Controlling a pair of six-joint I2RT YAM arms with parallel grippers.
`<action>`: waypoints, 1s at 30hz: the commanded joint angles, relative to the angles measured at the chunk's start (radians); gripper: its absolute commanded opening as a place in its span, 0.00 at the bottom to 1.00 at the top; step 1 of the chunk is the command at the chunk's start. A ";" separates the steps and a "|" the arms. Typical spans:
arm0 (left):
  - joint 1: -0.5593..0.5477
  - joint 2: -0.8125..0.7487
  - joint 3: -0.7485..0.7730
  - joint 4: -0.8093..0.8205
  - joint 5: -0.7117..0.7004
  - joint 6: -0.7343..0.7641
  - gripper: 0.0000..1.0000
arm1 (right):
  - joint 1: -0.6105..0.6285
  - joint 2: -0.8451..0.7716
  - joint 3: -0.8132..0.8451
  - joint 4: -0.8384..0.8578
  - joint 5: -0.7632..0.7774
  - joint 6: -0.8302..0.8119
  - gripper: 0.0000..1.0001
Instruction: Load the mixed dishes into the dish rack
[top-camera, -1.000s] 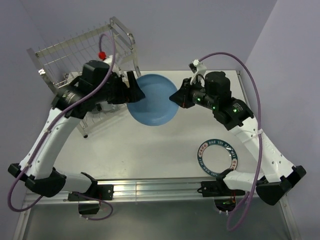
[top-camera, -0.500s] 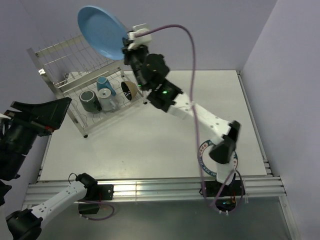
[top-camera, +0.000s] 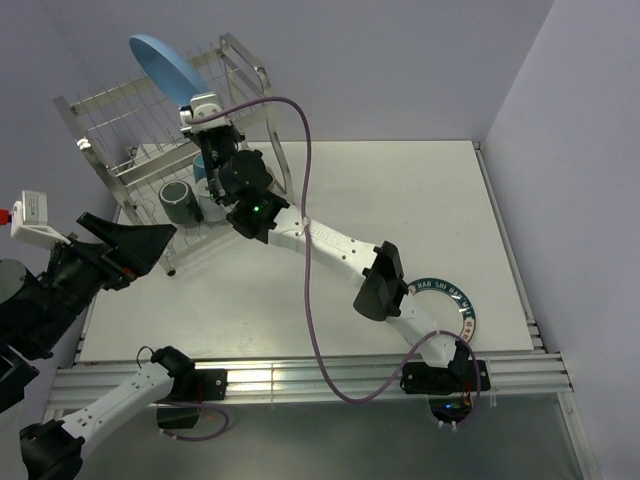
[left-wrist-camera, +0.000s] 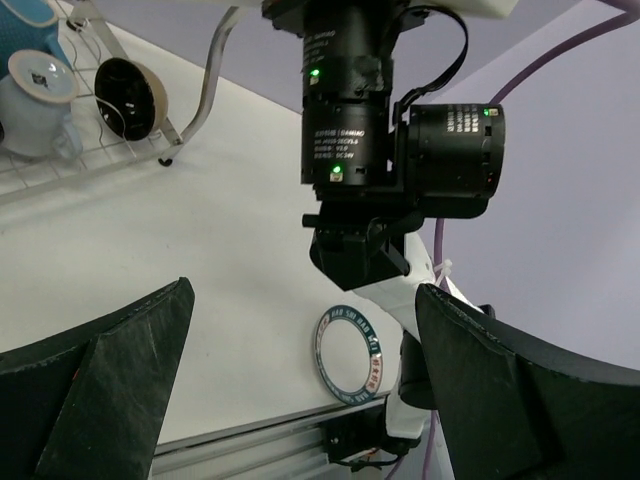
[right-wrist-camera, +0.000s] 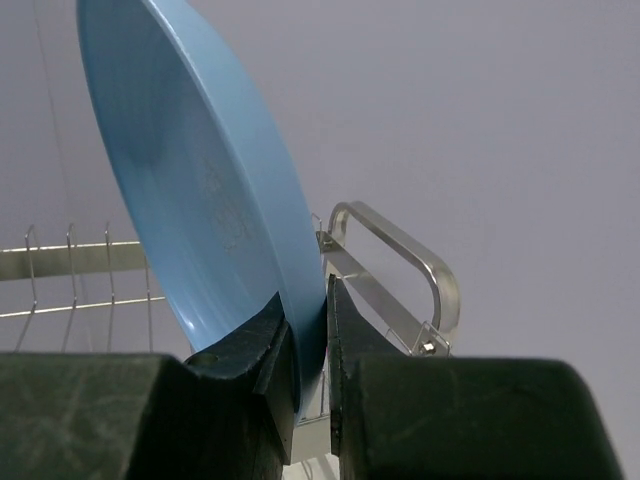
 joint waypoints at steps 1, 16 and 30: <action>-0.001 -0.021 -0.001 -0.037 0.020 -0.031 0.99 | -0.018 -0.009 0.053 0.078 0.030 0.008 0.00; -0.001 0.168 0.126 -0.055 0.052 0.030 0.99 | -0.044 -0.101 0.036 0.015 -0.021 0.172 0.00; 0.003 0.489 0.521 0.182 -0.033 -0.416 0.99 | -0.008 -0.448 -0.519 0.212 -0.058 -0.096 0.00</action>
